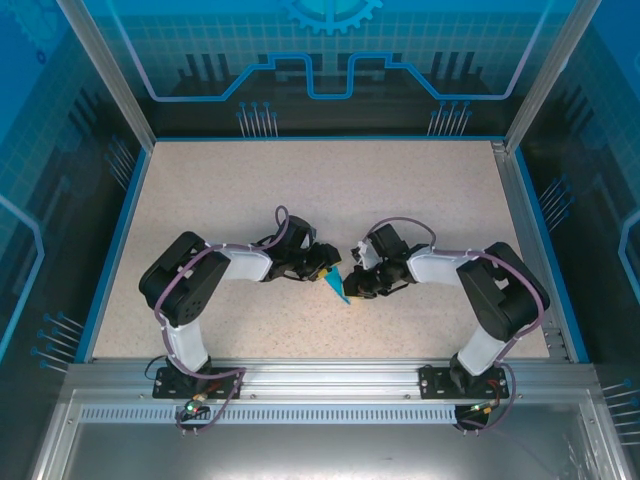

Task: Fold a paper plane with a square sheet of paper (pick it up from the middle)
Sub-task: Fold the wing for the fifth time at the center of the table.

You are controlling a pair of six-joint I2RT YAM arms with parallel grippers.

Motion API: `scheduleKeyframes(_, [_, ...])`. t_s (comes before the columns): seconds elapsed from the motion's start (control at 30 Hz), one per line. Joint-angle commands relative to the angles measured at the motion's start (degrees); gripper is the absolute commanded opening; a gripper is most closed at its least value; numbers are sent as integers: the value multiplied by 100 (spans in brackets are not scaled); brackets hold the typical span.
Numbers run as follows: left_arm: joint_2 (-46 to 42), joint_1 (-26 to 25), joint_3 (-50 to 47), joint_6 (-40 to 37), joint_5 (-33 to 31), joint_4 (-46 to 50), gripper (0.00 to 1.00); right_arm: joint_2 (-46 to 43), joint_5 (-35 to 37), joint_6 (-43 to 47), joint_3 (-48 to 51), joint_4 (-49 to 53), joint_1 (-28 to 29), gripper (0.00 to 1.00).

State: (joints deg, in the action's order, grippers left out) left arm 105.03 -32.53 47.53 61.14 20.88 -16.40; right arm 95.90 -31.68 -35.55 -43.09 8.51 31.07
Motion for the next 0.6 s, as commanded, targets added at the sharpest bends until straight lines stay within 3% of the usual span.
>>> scheduleKeyframes(0.0, [158,2,-45,-42,-84,551,47,-24,-347,-70,81,39,-59,10])
scheduleKeyframes(0.33, [167,2,-33,-24,-91,575,47,672,-139,256,267,326,159,4])
scheduleKeyframes(0.57, [149,6,-32,-27,-85,595,47,302,135,154,300,504,75,9])
